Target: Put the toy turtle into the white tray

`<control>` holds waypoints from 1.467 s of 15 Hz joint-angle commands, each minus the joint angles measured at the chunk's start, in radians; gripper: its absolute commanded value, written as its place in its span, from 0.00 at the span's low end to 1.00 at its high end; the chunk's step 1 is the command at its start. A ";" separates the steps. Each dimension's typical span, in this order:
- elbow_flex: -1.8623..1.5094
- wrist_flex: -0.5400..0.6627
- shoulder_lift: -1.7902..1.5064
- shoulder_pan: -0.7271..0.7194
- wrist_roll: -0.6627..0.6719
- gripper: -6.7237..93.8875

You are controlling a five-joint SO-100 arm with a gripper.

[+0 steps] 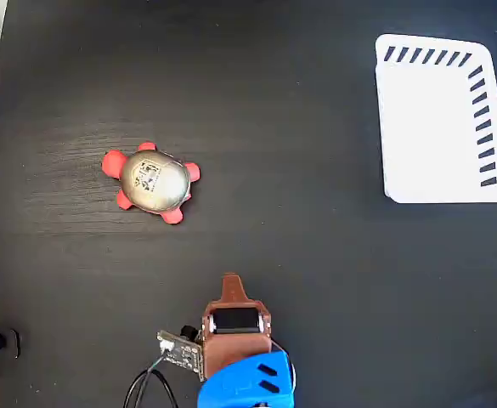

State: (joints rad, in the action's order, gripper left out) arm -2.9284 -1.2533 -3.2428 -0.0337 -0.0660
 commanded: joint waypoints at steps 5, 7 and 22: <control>0.009 -0.020 -0.011 -0.018 -0.017 0.06; 0.009 -0.020 -0.011 -0.018 -0.017 0.06; 0.009 -0.020 -0.011 -0.028 -0.008 0.08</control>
State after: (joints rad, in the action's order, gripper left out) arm -2.9284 -1.2533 -3.2428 -0.0476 -0.0660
